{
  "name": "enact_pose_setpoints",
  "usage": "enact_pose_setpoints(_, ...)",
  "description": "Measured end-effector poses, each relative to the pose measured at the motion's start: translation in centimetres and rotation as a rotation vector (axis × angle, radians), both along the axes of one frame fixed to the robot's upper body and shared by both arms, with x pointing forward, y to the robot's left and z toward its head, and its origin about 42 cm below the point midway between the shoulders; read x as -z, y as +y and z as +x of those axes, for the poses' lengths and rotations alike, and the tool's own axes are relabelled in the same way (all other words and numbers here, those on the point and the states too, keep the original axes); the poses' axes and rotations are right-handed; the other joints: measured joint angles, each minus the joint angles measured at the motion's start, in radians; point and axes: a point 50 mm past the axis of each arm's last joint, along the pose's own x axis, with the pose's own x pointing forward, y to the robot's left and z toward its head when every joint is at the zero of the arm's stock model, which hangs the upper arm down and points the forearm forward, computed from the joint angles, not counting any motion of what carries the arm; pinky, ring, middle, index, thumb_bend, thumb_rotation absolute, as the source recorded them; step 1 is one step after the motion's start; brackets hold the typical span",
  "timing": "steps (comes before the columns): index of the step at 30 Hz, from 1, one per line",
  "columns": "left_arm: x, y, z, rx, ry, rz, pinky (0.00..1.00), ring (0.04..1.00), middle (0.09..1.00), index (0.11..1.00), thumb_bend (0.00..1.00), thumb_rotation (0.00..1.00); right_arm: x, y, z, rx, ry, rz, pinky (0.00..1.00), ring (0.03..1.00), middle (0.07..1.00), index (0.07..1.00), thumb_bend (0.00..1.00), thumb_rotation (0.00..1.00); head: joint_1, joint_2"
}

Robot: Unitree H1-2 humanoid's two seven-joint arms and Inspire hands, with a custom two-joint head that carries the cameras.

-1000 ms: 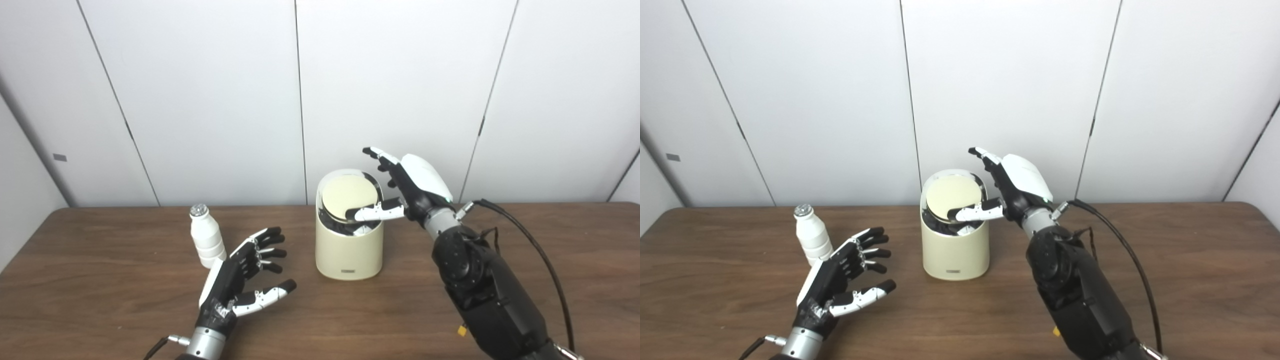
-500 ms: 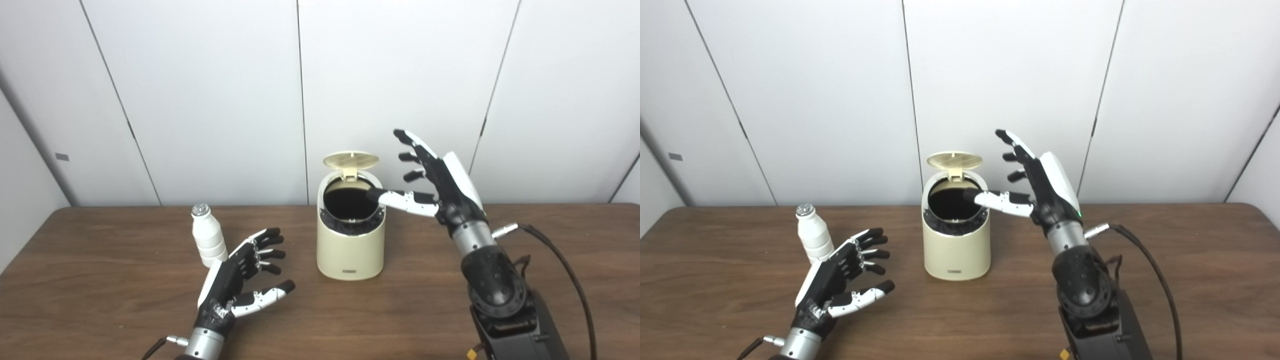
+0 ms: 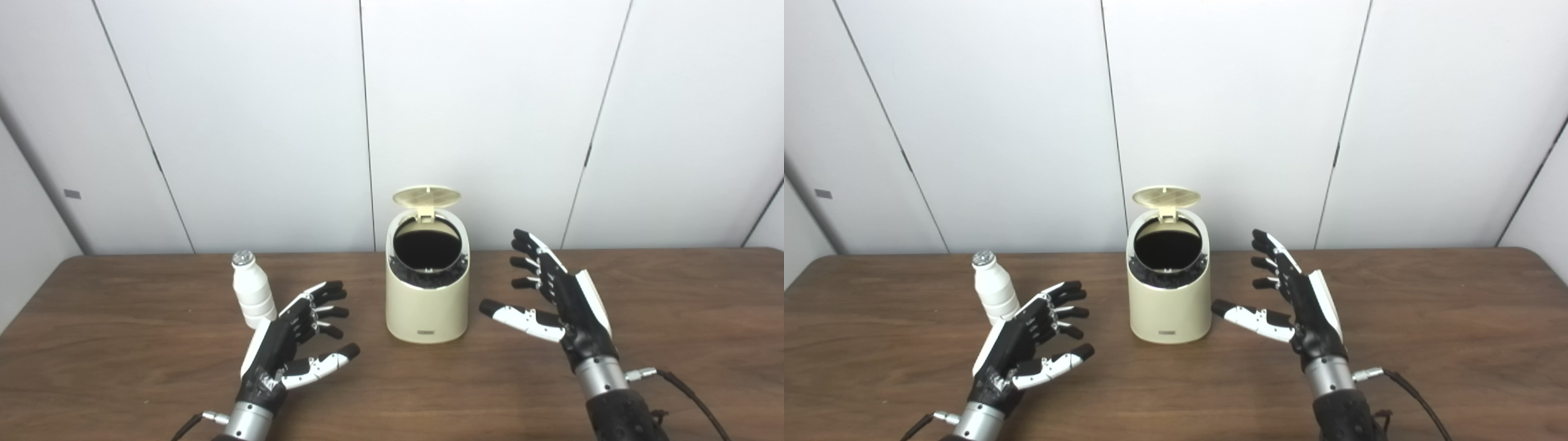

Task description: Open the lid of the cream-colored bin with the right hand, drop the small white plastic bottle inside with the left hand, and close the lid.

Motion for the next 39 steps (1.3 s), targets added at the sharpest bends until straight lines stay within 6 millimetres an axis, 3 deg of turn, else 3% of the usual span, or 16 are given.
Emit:
enact_pose_setpoints(7,-0.1,0.0,-0.1,-0.001,0.000,0.004,0.57,0.712,0.808,0.826,0.63,0.00,2.1,0.0,-0.8,0.004,0.026,0.080,0.81,0.877,0.895,0.878,0.80,0.33,0.008,0.003)
enact_pose_setpoints(12,0.0,-0.1,-0.2,-0.001,0.003,0.005,0.58,0.708,0.803,0.824,0.63,0.00,3.2,-0.4,-0.6,0.013,0.025,0.086,0.77,0.862,0.892,0.869,0.79,0.32,0.037,-0.006)
enact_pose_setpoints(20,0.2,-1.0,-0.3,0.000,0.004,0.005,0.59,0.675,0.730,0.763,0.66,0.00,3.9,-2.5,-0.5,0.028,0.014,0.070,0.81,0.866,0.910,0.886,0.78,0.34,0.182,-0.029)
enact_pose_setpoints(23,0.2,-1.4,-0.3,-0.015,-0.002,0.008,0.60,0.656,0.715,0.767,0.66,0.03,4.2,-3.3,-0.5,0.030,0.018,0.068,0.81,0.863,0.913,0.897,0.74,0.27,0.257,-0.043)
enact_pose_setpoints(26,0.3,-1.6,-0.3,-0.034,-0.007,0.034,0.58,0.664,0.744,0.789,0.66,0.04,4.1,-3.6,-0.5,0.025,0.014,0.077,0.82,0.873,0.924,0.910,0.70,0.22,0.285,-0.048)
enact_pose_setpoints(29,0.2,-1.0,-1.1,-0.120,-0.021,0.037,0.58,0.662,0.744,0.788,0.67,0.05,3.9,-3.5,-0.6,0.017,0.009,0.081,0.81,0.868,0.924,0.915,0.68,0.18,0.302,-0.049)
enact_pose_setpoints(34,0.1,0.5,-2.5,-0.329,-0.052,0.016,0.53,0.614,0.667,0.693,0.68,0.02,3.1,-3.7,-0.9,0.025,-0.017,0.078,0.75,0.831,0.895,0.894,0.66,0.11,0.324,-0.057)
enact_pose_setpoints(39,-0.3,2.0,-3.3,-0.536,-0.116,-0.005,0.52,0.585,0.639,0.675,0.66,0.02,2.4,-3.4,-0.9,0.033,-0.018,0.084,0.77,0.831,0.899,0.903,0.63,0.06,0.331,-0.060)
